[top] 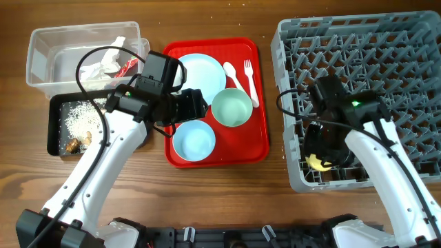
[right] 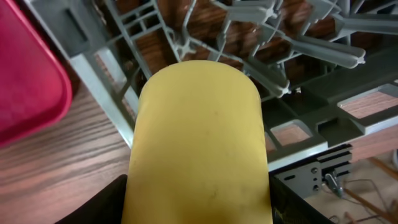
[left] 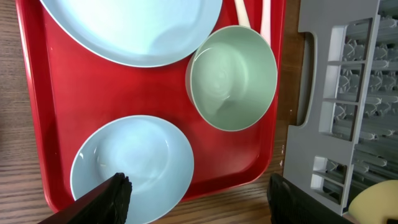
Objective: Sort waste into correct bins and load items into the dishwasher rack
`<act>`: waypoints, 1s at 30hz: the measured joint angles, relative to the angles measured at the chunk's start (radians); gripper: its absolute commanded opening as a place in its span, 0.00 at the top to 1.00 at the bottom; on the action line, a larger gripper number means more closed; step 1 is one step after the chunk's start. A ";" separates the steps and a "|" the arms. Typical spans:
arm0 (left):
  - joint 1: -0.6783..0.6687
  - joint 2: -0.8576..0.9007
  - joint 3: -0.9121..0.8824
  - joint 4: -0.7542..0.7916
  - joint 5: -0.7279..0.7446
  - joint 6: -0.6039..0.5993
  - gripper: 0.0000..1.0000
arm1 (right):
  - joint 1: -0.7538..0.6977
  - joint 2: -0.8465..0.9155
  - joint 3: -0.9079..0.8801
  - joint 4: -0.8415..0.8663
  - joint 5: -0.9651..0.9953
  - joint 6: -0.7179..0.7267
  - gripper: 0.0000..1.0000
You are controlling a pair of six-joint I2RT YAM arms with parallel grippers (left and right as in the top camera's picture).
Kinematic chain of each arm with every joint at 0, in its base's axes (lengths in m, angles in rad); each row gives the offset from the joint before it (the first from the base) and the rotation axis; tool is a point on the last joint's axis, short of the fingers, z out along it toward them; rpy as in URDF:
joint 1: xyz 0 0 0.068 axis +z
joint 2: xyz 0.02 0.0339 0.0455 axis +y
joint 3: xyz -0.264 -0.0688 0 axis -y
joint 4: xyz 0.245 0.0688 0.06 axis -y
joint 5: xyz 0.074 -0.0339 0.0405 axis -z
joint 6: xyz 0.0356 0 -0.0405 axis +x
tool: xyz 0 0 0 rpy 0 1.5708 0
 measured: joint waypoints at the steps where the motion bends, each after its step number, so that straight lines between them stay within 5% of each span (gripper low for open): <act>1: 0.000 0.000 0.000 0.000 0.000 0.000 0.28 | -0.005 0.007 0.000 0.004 0.000 0.001 0.61; 4: 0.000 0.000 0.000 0.000 0.000 0.000 0.28 | -0.010 0.045 0.000 0.014 -0.009 0.003 0.51; 9: 0.000 0.000 0.000 -0.002 -0.001 0.000 0.28 | -0.010 0.130 -0.001 0.018 -0.025 0.015 0.10; 11: 0.000 0.000 0.000 -0.008 -0.001 0.000 0.28 | -0.010 0.142 -0.001 0.018 -0.028 0.015 0.06; 19: 0.000 0.000 0.000 -0.015 -0.003 0.000 0.28 | -0.039 0.142 0.010 0.025 -0.030 0.021 0.12; 23: 0.000 0.000 0.000 -0.002 -0.008 0.023 0.28 | -0.043 0.128 0.151 0.043 -0.049 -0.023 0.19; 30: 0.055 -0.011 0.102 -0.099 -0.081 0.065 0.20 | 0.133 0.082 0.343 0.352 -0.176 -0.105 0.30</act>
